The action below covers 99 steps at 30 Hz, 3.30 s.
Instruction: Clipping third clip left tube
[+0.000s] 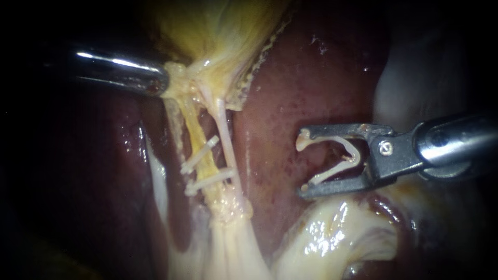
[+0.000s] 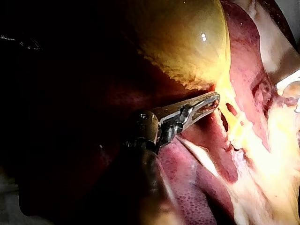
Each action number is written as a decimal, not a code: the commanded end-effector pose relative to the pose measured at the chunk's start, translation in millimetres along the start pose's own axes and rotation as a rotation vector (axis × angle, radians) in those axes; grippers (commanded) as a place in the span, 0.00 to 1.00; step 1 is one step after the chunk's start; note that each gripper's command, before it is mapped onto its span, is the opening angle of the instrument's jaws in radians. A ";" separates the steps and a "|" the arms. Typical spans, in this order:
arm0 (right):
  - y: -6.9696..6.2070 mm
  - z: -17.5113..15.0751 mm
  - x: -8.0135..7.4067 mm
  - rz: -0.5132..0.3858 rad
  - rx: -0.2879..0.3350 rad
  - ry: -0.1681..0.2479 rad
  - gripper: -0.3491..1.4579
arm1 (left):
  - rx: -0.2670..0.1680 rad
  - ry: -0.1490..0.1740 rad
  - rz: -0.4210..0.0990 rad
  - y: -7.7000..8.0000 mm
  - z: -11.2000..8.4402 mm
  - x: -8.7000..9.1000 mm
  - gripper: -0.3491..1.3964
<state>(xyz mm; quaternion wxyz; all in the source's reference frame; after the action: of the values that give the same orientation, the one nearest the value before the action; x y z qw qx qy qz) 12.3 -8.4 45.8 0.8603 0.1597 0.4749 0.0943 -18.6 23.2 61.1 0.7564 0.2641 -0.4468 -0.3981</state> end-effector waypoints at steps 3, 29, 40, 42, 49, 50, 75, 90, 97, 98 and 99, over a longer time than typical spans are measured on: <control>0.1 0.1 0.0 0.000 -0.001 0.000 0.47 | 0.000 0.000 -0.001 -0.1 0.2 0.1 0.00; 2.4 7.7 3.1 0.368 0.073 0.028 0.47 | -0.009 -0.004 0.001 -0.6 1.3 0.8 0.00; 3.2 10.3 3.7 0.436 0.095 0.053 0.46 | -0.007 -0.003 0.002 -0.7 1.5 0.8 0.00; 3.3 10.7 3.6 0.441 0.097 0.056 0.46 | -0.007 -0.003 0.002 -0.7 1.5 0.8 0.00; 3.5 12.1 3.1 0.456 0.114 0.057 0.46 | -0.007 -0.003 0.002 -0.7 1.6 0.9 0.00; 3.6 12.2 3.1 0.459 0.118 0.056 0.46 | -0.007 -0.003 0.002 -0.7 1.6 0.9 0.00; 4.1 14.3 1.8 0.491 0.179 0.083 0.44 | -0.004 -0.002 0.003 -0.7 1.9 1.1 0.00; 6.7 14.7 -0.2 0.495 0.179 0.082 0.45 | -0.004 -0.002 0.003 -0.7 1.9 1.1 0.00; 7.9 15.5 -0.5 0.495 0.194 0.132 0.45 | -0.003 -0.002 0.003 -0.7 2.2 1.1 0.00; 7.9 15.7 -0.4 0.495 0.198 0.140 0.45 | -0.003 -0.002 0.003 -0.7 2.2 1.1 0.00; 8.0 15.8 -0.4 0.495 0.205 0.149 0.45 | -0.003 -0.002 0.003 -0.7 2.3 1.1 0.00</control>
<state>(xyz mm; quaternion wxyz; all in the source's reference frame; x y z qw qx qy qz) 25.5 -3.9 57.0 0.7498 0.3516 0.4934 0.2660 -20.6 21.8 62.2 0.7570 0.2617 -0.4476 -0.3977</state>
